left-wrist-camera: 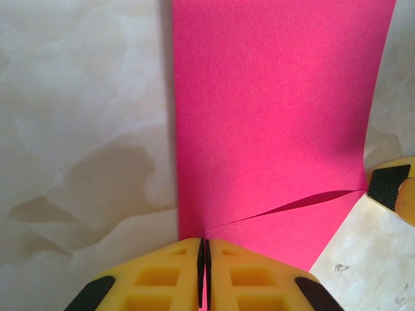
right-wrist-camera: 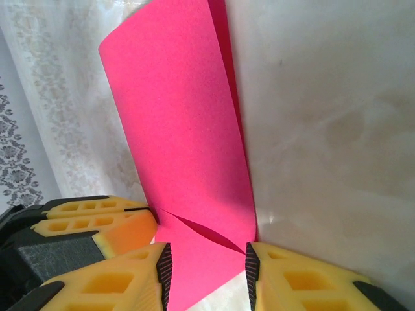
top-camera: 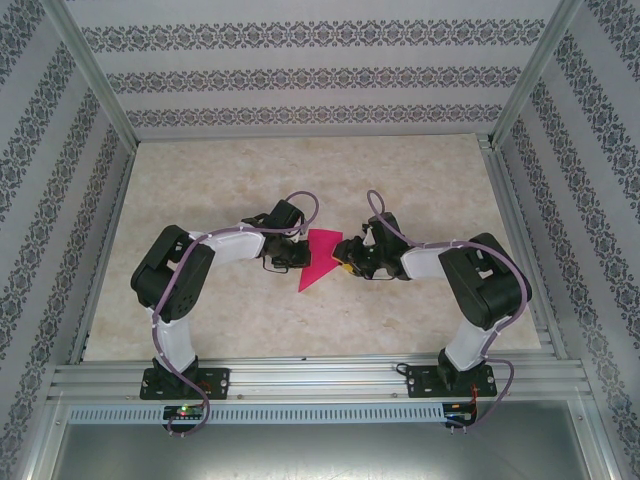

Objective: Fold a paper plane with a square sheet of paper (pick it up from the middle)
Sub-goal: Third fold the triangle at the center of the table.

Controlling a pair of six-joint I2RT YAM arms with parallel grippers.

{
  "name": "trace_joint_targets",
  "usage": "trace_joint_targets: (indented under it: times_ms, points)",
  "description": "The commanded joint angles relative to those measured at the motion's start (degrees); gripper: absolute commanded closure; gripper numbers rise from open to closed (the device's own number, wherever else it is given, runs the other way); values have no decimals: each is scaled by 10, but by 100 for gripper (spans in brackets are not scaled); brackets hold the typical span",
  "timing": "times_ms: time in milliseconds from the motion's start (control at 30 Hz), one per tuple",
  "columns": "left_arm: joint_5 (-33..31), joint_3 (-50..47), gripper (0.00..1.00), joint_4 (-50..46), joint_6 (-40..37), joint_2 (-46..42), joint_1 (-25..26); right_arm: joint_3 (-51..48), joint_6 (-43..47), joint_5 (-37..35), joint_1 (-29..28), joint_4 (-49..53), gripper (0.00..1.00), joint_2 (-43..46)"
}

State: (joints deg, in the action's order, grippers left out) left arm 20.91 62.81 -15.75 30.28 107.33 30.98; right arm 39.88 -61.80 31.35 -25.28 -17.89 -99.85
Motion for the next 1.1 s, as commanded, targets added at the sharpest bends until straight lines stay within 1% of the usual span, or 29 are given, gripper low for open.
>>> trace_joint_targets:
  times_ms: [0,100,167,267,467,733,933,1067]
  points:
    - [2,1,87,7,-1,5,-5,6,-13,2,-6,-20,62,-3]
    - [8,-2,85,13,-2,-11,-6,-4,0,-32,-4,15,61,24]
    - [9,-3,84,16,-3,-22,-7,2,10,-34,-1,45,61,28]
    - [11,3,83,13,-7,-28,-6,3,10,-40,-2,57,61,25]
    - [6,8,83,11,-7,-22,-7,6,-12,-13,-5,13,61,-3]
    - [7,5,83,9,-6,-20,-8,12,-25,-6,-12,-33,61,-10]
    - [10,9,82,3,-11,-22,-8,28,-17,18,-12,-52,63,-23]
    - [13,1,78,5,-15,-43,-8,42,10,48,-2,-63,66,-44]
